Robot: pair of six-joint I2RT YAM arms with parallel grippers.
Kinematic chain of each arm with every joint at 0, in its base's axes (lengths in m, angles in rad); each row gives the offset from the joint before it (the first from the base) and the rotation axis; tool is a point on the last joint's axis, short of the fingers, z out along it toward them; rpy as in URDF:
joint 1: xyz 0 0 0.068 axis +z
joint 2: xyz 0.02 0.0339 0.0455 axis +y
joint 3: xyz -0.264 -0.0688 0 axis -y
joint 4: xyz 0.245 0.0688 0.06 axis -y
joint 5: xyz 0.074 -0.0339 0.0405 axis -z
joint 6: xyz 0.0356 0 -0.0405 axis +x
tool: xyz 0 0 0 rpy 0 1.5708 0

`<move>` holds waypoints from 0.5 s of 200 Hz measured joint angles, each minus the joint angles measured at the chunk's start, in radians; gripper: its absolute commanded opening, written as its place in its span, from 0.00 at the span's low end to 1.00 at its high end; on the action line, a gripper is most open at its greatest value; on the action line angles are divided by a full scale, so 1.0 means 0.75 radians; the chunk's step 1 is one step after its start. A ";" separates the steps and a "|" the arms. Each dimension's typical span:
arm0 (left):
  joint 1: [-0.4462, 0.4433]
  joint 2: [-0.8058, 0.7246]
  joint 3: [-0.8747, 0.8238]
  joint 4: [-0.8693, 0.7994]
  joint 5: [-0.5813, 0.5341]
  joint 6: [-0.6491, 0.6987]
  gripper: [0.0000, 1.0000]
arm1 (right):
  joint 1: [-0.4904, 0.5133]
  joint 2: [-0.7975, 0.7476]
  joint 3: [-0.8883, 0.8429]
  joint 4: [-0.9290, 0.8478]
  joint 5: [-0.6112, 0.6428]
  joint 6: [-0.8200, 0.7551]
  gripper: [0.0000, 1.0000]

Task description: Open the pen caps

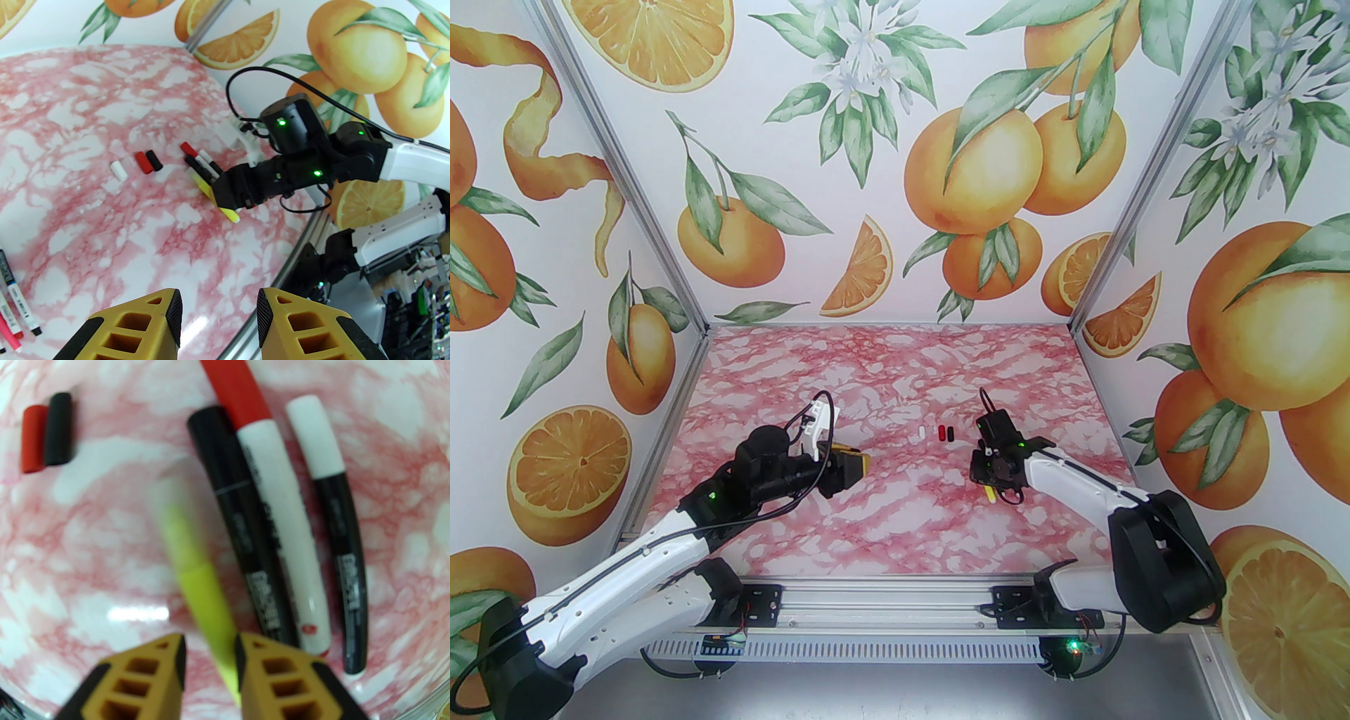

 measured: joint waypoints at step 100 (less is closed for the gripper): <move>-0.019 0.010 -0.026 0.046 0.006 0.002 0.39 | 0.059 0.054 0.045 0.017 0.003 -0.036 0.29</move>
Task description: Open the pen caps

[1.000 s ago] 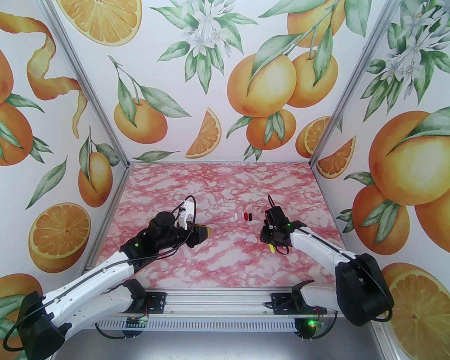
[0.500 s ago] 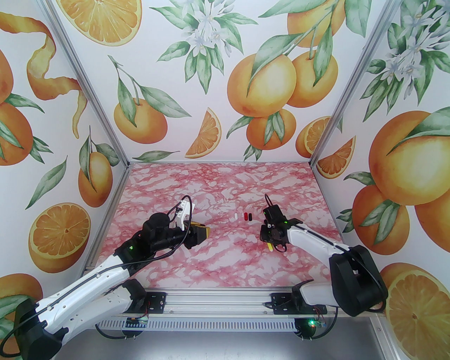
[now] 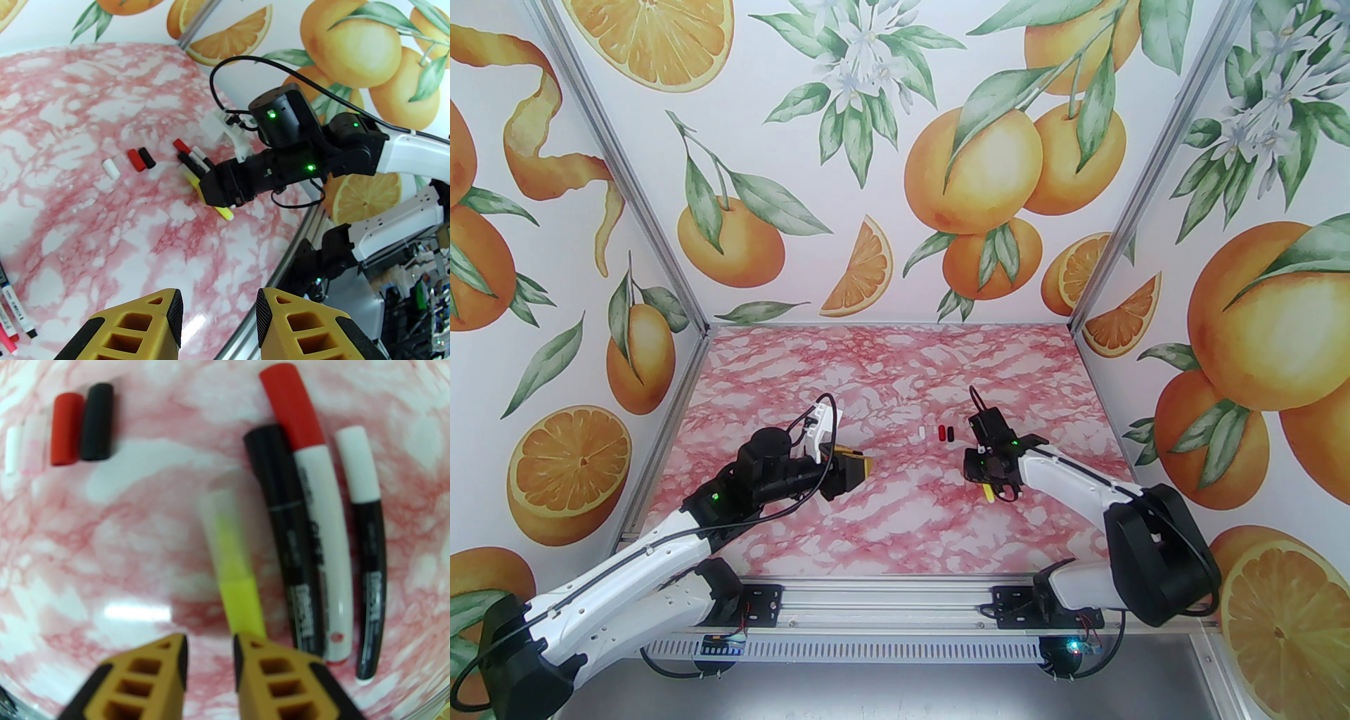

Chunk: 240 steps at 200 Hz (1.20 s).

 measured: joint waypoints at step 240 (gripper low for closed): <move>-0.076 0.025 -0.008 0.043 0.047 0.044 0.55 | -0.013 0.093 0.132 -0.111 0.138 -0.034 0.26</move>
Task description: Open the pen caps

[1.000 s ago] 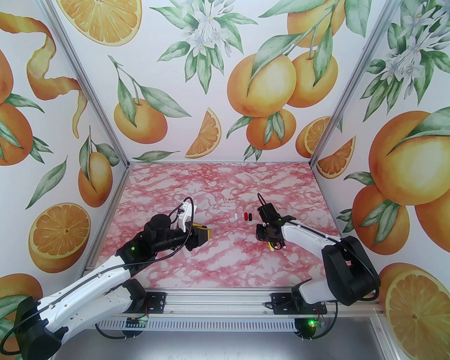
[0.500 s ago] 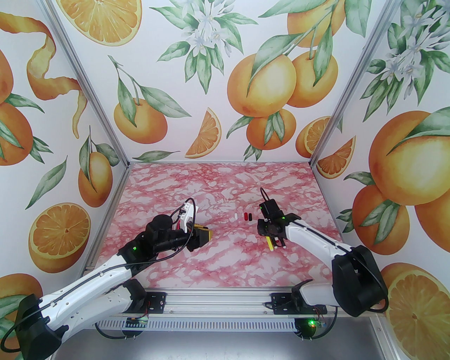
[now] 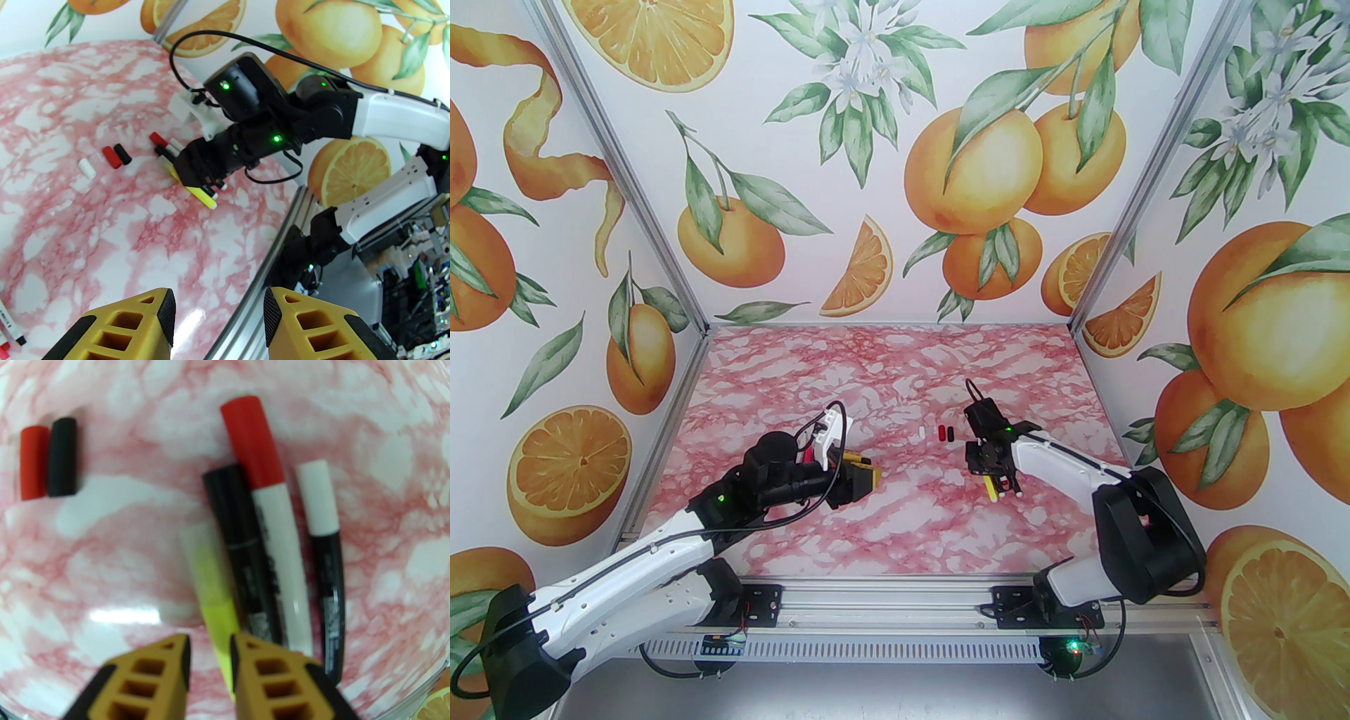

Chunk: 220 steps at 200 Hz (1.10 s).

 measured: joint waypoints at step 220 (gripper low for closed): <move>-0.045 0.086 0.020 0.003 0.057 0.055 1.00 | -0.006 0.104 0.073 -0.058 0.029 -0.010 0.25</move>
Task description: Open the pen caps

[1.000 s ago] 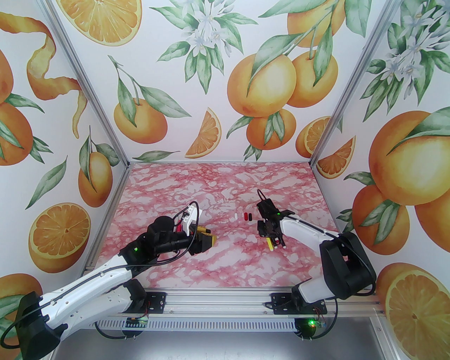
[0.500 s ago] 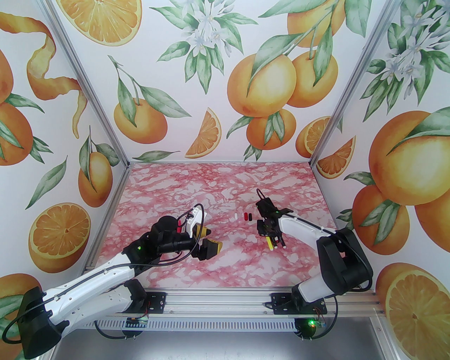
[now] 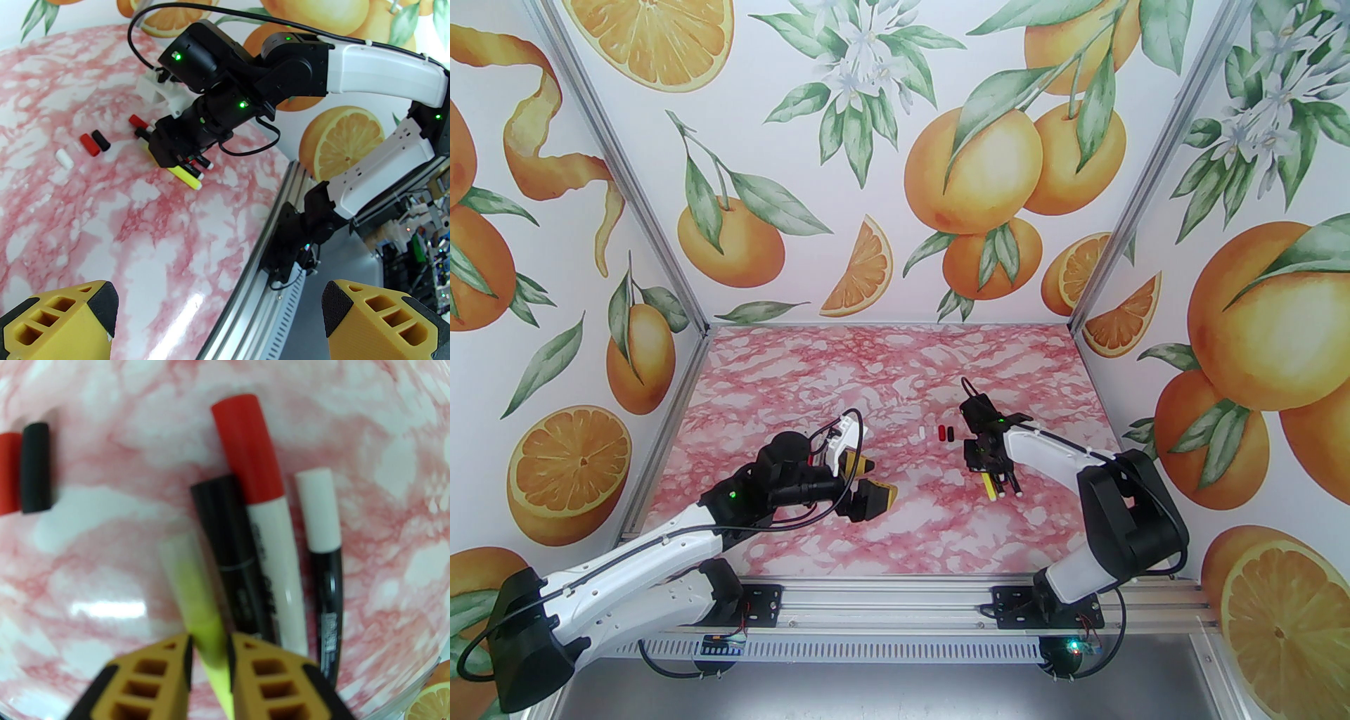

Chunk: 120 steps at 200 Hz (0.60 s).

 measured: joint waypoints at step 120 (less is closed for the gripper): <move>-0.011 0.007 0.000 0.003 -0.007 -0.001 1.00 | 0.028 0.112 0.078 -0.008 -0.021 -0.025 0.25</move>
